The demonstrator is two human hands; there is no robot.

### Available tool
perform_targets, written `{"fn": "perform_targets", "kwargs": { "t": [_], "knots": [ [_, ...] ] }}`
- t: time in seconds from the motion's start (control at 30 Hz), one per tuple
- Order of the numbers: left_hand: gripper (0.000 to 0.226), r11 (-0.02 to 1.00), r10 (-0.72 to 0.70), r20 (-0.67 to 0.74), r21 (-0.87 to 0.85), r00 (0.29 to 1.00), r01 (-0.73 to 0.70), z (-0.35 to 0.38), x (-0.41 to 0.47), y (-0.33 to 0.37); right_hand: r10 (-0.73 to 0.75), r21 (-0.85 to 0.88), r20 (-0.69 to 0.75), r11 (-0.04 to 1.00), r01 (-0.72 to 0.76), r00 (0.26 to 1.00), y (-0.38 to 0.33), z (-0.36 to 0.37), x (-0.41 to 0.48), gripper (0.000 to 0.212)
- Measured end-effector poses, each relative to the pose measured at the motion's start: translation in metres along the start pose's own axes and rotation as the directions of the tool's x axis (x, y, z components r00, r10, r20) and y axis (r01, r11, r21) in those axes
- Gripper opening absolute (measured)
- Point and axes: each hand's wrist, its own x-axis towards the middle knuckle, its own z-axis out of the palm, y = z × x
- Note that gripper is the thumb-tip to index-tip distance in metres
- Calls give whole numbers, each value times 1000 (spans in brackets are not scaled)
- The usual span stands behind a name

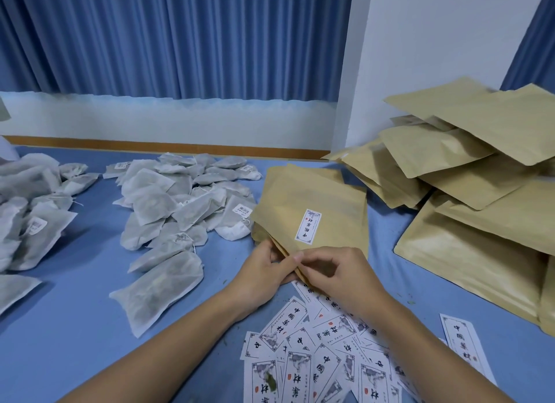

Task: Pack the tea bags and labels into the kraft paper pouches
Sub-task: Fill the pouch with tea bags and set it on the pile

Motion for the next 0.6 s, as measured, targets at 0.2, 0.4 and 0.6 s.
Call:
{"fn": "perform_targets", "kwargs": {
  "t": [0.2, 0.4, 0.6],
  "knots": [
    [23, 999, -16, -2, -40, 1000, 15, -1, 0, -1, -210, -313, -141, 936, 157, 968, -7, 6, -2, 15],
    [22, 998, -64, 11, -13, 998, 64, 2, 1, 1, -305, -342, -150, 909, 240, 941, -17, 10, -6, 10],
    [32, 995, -60, -135, 68, 989, 70, 7, -1, 1, -265, -573, -1, 790, 216, 964, -21, 9, -2, 11]
  ]
}}
